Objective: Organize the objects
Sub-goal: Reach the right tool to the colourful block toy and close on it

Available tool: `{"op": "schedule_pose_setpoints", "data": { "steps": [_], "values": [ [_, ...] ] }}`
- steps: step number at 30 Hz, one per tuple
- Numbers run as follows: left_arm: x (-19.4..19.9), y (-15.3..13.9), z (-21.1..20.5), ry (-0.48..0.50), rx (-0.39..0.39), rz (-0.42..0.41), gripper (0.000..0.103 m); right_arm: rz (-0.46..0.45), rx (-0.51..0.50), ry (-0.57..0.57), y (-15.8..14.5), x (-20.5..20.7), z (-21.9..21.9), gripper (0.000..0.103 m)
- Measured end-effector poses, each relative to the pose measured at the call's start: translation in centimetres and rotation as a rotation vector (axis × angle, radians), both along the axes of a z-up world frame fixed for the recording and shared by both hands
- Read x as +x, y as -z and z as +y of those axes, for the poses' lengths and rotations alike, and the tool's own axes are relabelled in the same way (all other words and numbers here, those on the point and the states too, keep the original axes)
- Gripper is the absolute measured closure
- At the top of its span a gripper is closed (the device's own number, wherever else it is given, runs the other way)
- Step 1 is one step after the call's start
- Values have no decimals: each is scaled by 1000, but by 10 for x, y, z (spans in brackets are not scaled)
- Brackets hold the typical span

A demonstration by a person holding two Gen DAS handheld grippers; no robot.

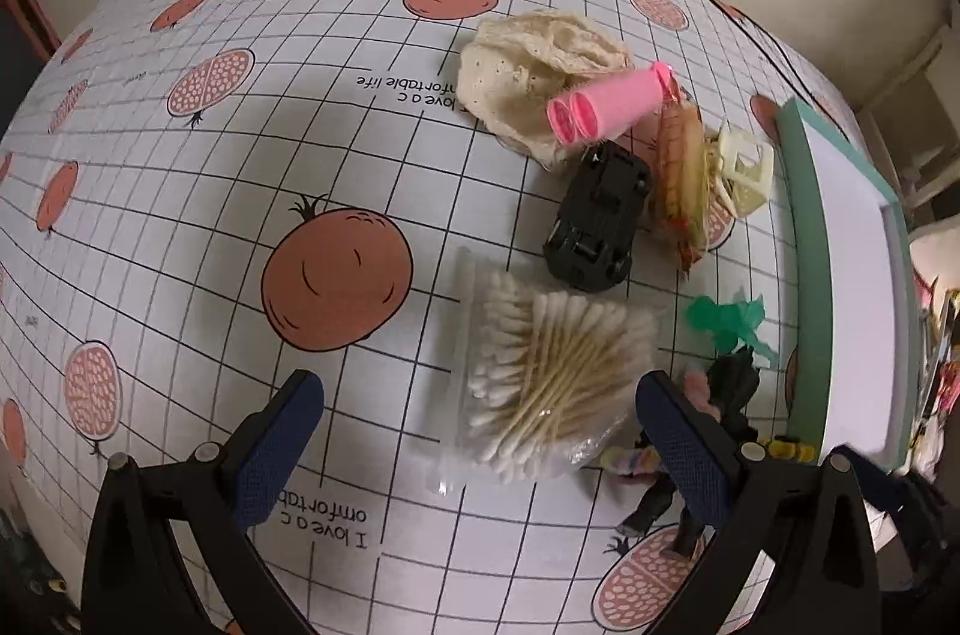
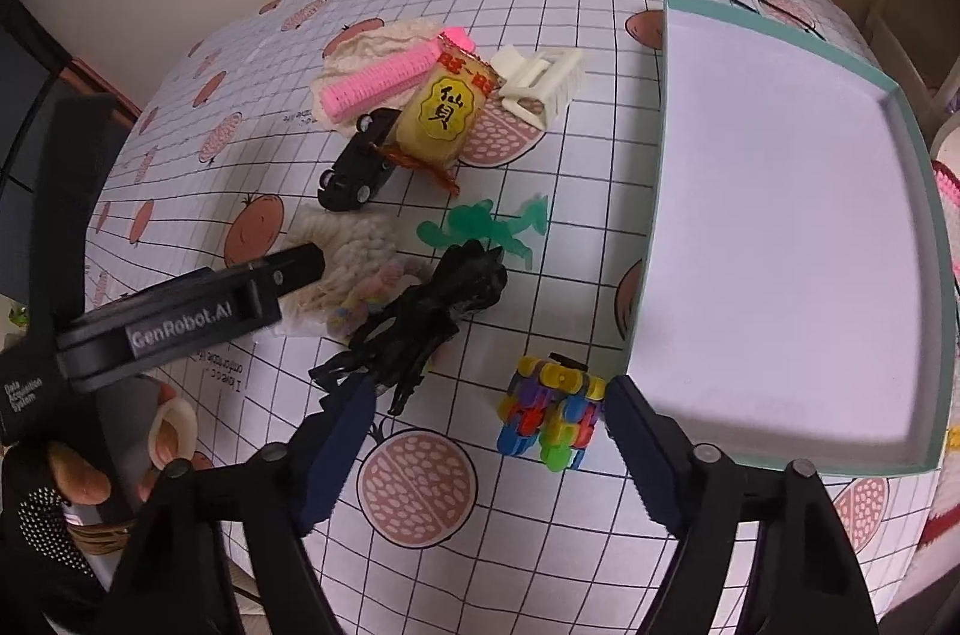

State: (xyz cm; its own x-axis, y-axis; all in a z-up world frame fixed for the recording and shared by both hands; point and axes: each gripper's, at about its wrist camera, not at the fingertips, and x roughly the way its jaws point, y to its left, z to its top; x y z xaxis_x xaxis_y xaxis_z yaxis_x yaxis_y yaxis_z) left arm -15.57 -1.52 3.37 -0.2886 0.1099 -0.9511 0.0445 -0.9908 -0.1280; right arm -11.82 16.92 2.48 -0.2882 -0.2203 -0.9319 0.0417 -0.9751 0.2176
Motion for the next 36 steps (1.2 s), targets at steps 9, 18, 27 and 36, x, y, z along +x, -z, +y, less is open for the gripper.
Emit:
{"op": "schedule_pose_setpoints", "data": {
  "steps": [9, 18, 27, 36],
  "values": [
    [-9, 8, 3, -14, 65, 10, 0, -15, 16, 3, 6, -3, -1, 37],
    [-11, 12, 25, 6, 51, 9, 0, -9, 54, -1, 7, -6, -4, 39],
    [-13, 15, 35, 4, 33, 15, 5, -47, 77, 17, 16, -10, 1, 47],
    [-7, 18, 27, -15, 33, -2, 19, -61, 75, 26, 19, -6, -1, 64]
  ]
}}
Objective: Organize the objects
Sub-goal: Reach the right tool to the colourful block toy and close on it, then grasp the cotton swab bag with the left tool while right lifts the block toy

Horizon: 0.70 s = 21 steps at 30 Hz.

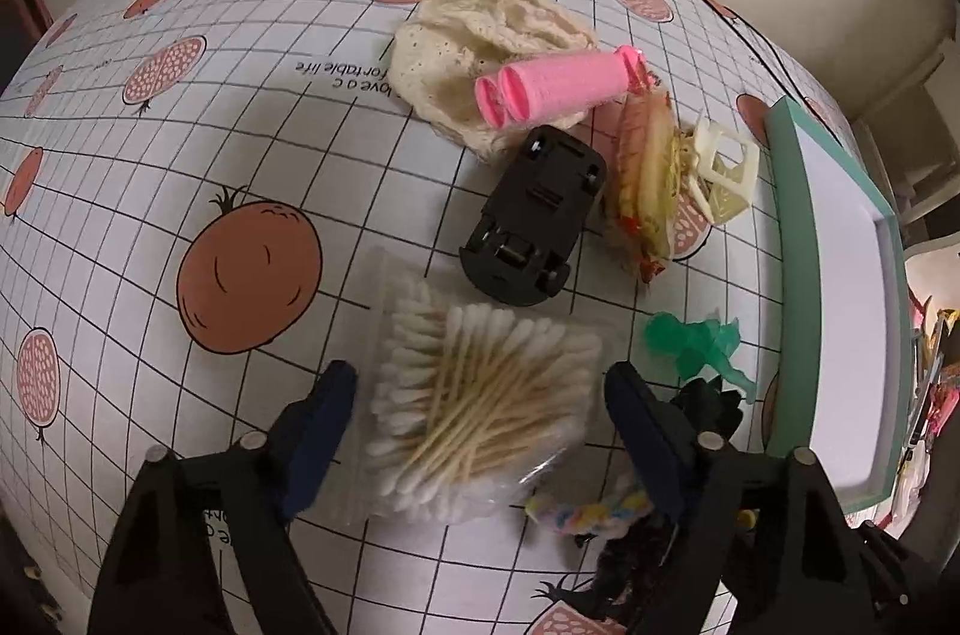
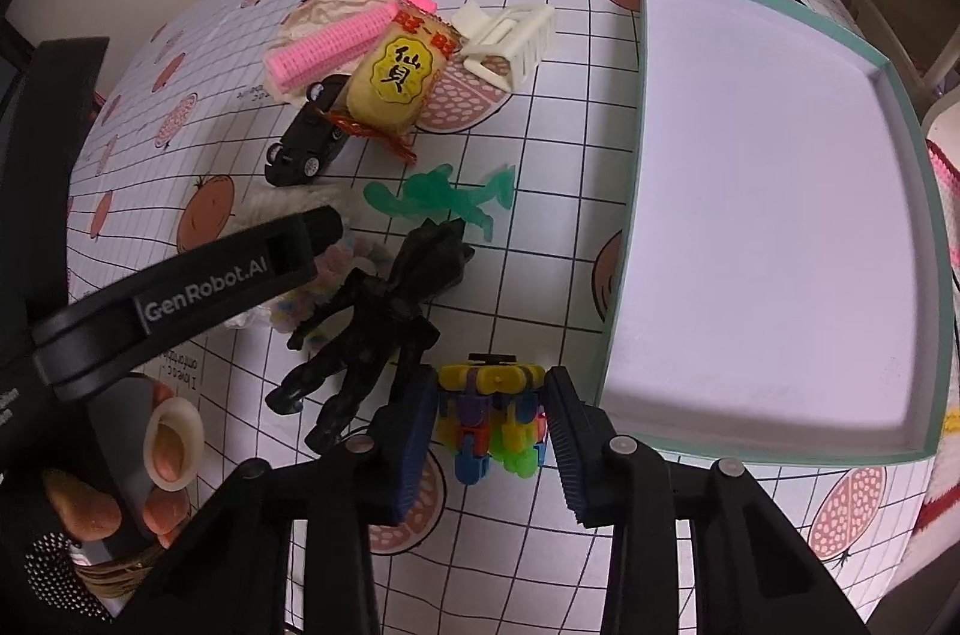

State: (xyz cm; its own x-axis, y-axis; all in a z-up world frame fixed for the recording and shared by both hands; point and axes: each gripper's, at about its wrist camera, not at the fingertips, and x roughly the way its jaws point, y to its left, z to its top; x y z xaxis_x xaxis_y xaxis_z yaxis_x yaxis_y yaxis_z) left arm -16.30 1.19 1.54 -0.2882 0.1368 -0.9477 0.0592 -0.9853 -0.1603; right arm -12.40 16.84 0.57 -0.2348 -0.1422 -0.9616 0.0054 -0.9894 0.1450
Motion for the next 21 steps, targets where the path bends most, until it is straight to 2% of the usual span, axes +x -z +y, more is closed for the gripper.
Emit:
{"op": "schedule_pose_setpoints", "data": {
  "steps": [5, 14, 17, 21],
  "values": [
    [1, -2, -3, -1, 7, 4, 30, 12, -1, 4, -4, 1, 5, 64],
    [5, -9, -17, -37, 10, 19, 32, 37, -19, 15, -15, 4, 18, 64],
    [11, -16, -26, -69, 18, 51, 32, 61, -29, 24, -21, 5, 22, 64],
    [13, -33, -31, -97, 13, 135, 32, 121, -45, 43, -35, 7, 30, 64]
  ]
}}
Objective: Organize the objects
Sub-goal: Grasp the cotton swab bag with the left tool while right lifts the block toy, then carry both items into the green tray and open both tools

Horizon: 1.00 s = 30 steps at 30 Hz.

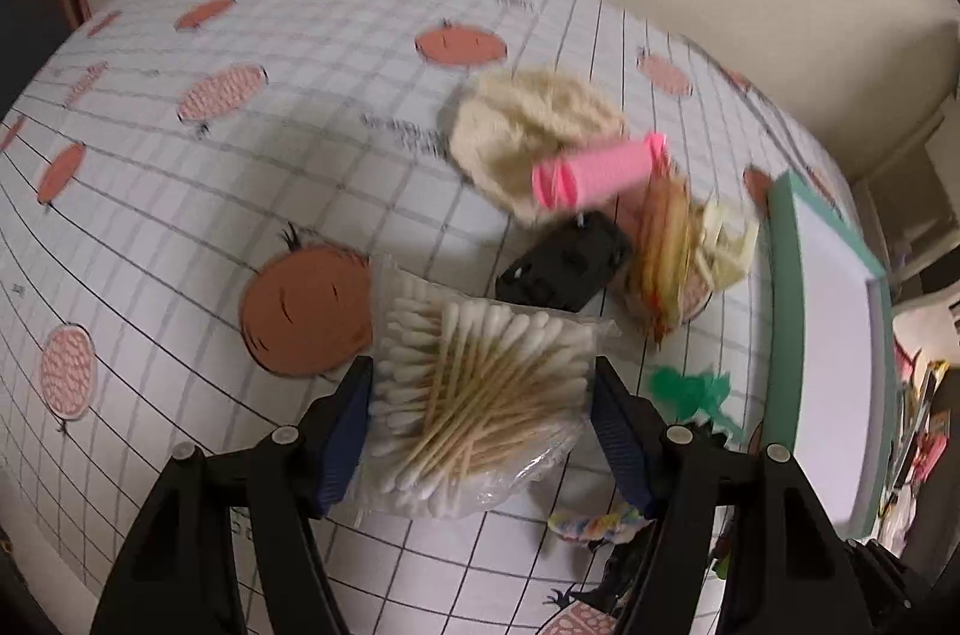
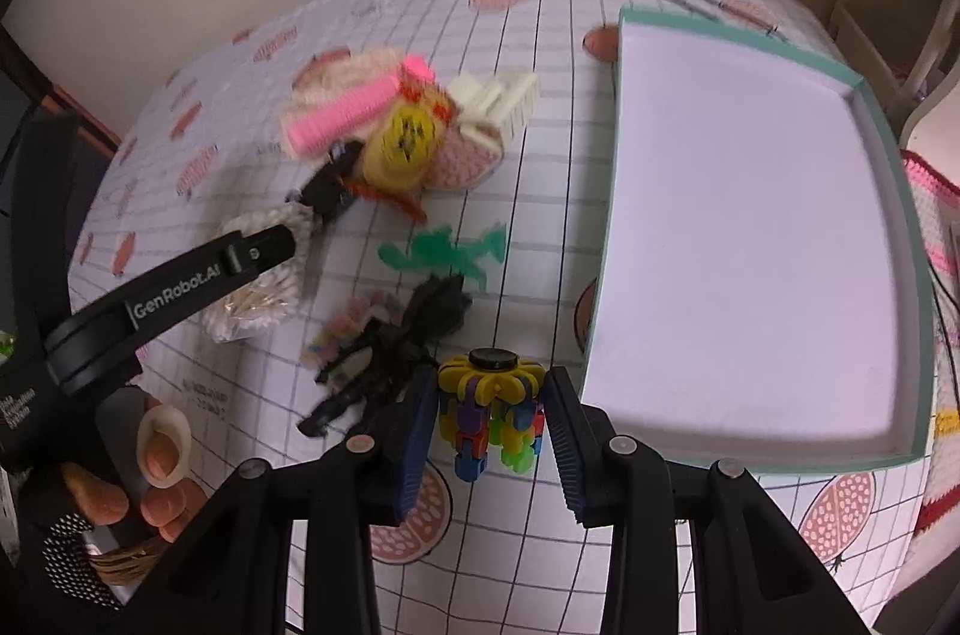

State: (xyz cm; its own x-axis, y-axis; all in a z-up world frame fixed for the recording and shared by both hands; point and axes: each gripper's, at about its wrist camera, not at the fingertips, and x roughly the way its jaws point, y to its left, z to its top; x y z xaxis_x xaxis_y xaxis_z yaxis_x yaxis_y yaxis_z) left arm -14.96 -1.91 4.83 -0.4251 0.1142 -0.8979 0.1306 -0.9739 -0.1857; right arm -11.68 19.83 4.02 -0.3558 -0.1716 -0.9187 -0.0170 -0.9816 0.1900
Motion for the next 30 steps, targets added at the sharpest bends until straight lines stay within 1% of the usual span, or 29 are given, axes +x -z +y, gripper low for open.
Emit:
{"op": "schedule_pose_setpoints", "data": {
  "steps": [3, 4, 5, 9, 15, 20, 26, 30],
  "values": [
    [0, -15, 1, -8, -5, 81, 32, 56, 3, 25, -11, -1, 6, 64],
    [1, -19, -2, -8, -4, 97, 32, 68, 5, 32, -9, -5, -2, 64],
    [-5, -20, 5, -8, -4, 120, 32, 85, 7, 43, -11, -6, 0, 64],
    [-2, -37, 9, 6, 19, 203, 32, 142, 13, 91, -21, -7, 17, 64],
    [-4, -51, 30, 70, 65, 274, 32, 223, 37, 181, -31, -13, 53, 64],
    [-5, -58, 61, 132, 98, 285, 32, 243, 34, 240, -30, -21, 77, 64],
    [-14, -53, 107, 225, 86, 277, 32, 236, 66, 264, -22, -32, 93, 64],
    [-23, -44, 133, 265, 101, 260, 32, 246, 88, 273, -17, -41, 106, 64]
  ]
}}
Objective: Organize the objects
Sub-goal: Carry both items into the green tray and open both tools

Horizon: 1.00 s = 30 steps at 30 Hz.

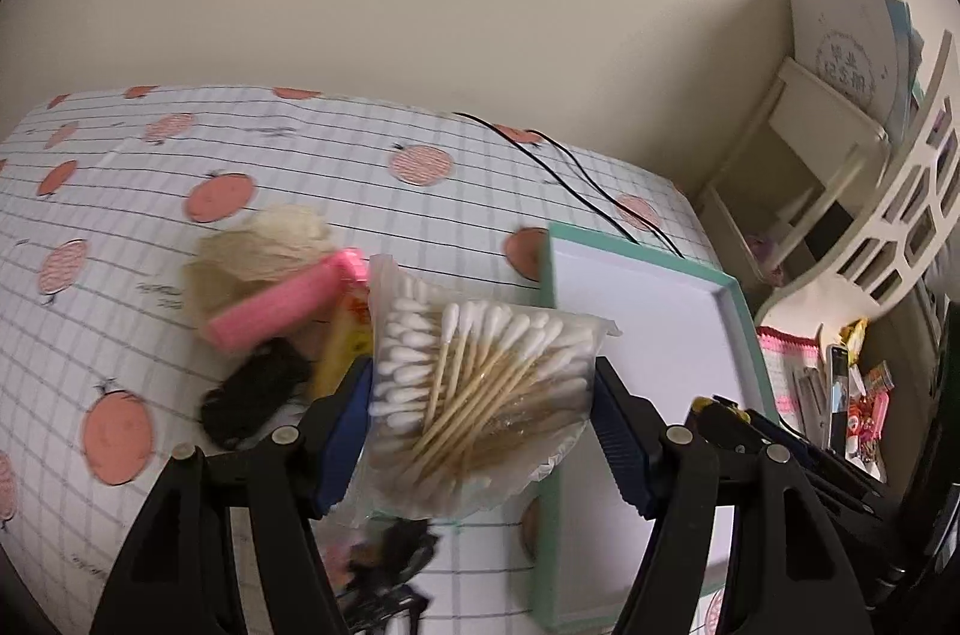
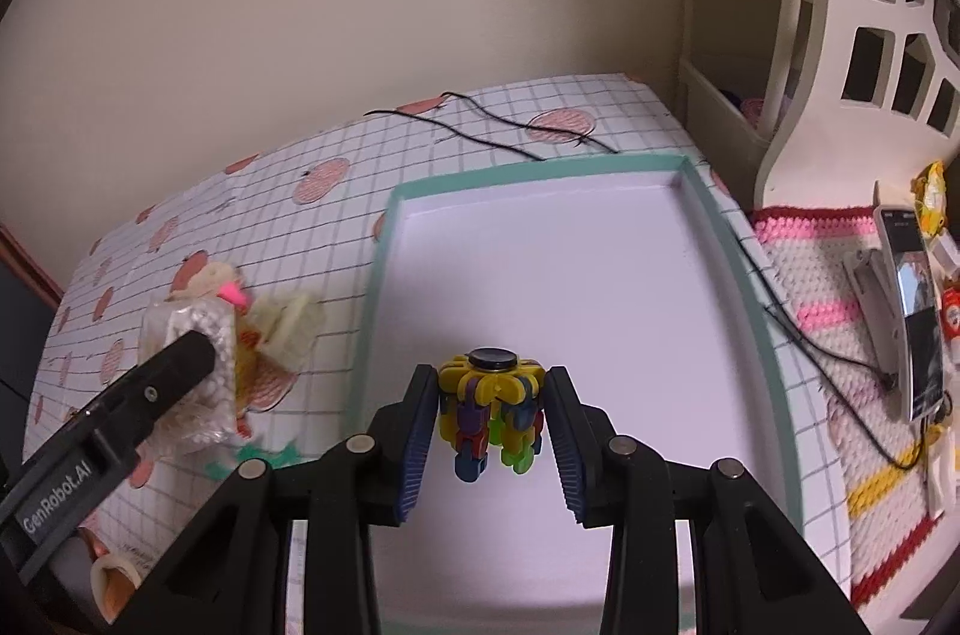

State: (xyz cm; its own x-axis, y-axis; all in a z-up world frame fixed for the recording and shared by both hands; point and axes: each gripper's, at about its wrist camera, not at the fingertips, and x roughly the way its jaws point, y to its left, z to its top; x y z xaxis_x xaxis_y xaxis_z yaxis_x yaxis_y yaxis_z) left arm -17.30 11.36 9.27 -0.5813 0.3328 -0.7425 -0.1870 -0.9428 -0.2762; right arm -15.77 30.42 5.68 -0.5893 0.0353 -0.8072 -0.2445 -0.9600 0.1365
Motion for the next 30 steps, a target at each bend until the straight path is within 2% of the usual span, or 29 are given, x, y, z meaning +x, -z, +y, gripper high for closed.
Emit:
{"op": "schedule_pose_setpoints", "data": {
  "steps": [8, 16, 30],
  "values": [
    [-20, 10, 47, 64, 6, -11, 32, 0, 12, 53, 11, -19, 36, 64],
    [-42, 21, 94, 129, -23, -19, 32, -8, 17, 78, 22, -39, 61, 64],
    [-73, 46, 115, 131, -48, -67, 32, -35, 78, 54, 35, -64, 71, 64]
  ]
}}
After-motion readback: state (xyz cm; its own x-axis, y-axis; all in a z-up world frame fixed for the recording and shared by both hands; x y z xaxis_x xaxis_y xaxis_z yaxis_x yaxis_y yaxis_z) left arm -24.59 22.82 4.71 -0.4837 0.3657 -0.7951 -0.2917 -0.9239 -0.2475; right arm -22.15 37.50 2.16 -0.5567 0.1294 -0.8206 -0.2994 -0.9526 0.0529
